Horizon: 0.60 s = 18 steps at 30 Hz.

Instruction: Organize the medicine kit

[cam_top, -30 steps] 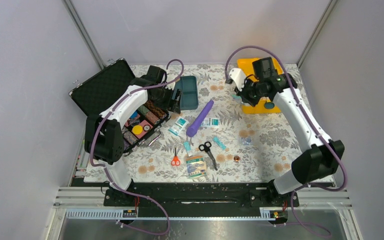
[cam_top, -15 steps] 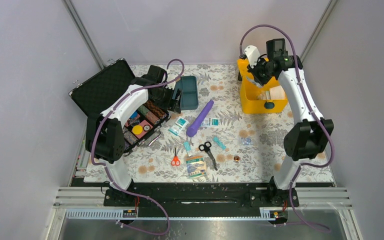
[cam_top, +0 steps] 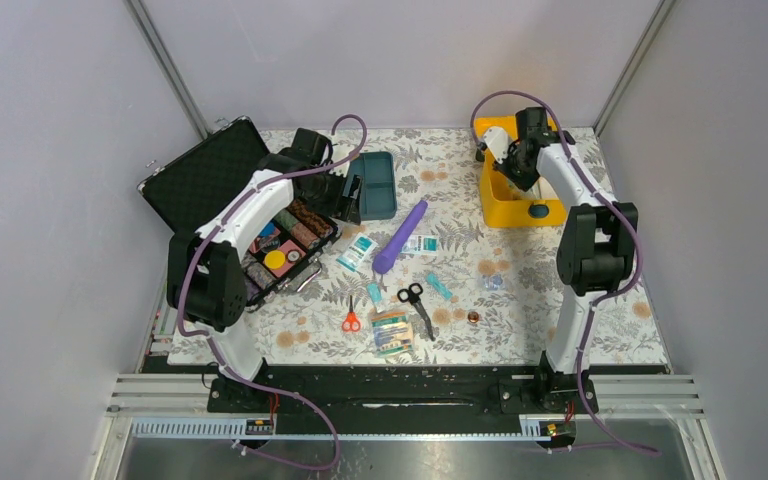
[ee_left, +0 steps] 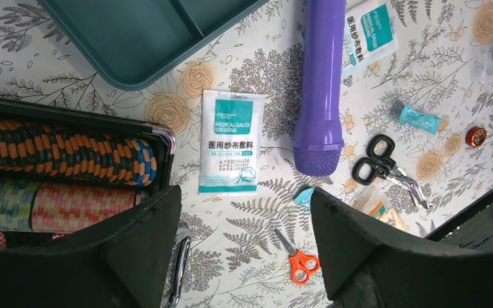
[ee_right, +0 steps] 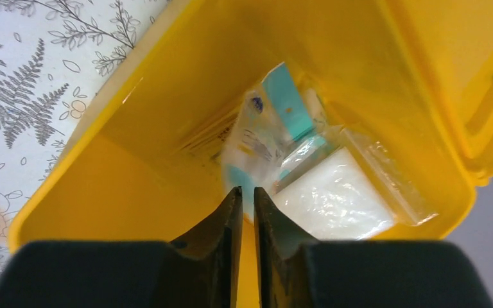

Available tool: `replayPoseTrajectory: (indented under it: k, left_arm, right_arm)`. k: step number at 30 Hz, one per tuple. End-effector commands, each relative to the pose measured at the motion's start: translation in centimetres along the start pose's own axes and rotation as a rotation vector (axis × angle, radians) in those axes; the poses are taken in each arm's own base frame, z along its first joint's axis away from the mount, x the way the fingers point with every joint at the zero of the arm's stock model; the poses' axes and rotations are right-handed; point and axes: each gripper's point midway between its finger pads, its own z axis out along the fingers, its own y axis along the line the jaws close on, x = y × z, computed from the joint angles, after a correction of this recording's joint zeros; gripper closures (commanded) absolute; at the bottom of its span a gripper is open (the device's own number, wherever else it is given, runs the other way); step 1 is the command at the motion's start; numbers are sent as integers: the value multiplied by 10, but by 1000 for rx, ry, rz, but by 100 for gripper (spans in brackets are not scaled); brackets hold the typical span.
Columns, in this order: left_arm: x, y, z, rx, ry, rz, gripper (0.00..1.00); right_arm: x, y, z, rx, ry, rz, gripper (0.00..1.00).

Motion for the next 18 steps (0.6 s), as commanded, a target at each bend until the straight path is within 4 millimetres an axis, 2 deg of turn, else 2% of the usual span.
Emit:
replayPoseTrajectory:
  k: [1, 7, 10, 13, 15, 18]
  left_arm:
    - [-8, -2, -13, -19, -46, 37, 27]
    - [-6, -2, -12, -16, -40, 30, 27]
    - [-6, -3, -10, -8, -39, 24, 27]
    - [-6, -4, -8, -3, -37, 17, 27]
    - [-8, -4, -6, 2, -37, 12, 27]
    - [-11, -5, -5, 10, -38, 10, 27]
  right_arm:
    - [3, -15, 0, 80, 27, 25, 77]
    - [-13, -13, -36, 83, -67, 75, 71]
    - [-28, 6, -63, -5, -155, 112, 64]
    - [-37, 31, -88, -76, -250, 110, 49]
    - [-36, 42, -95, -67, -263, 92, 39]
    - [-31, 74, -101, -141, -272, 48, 36]
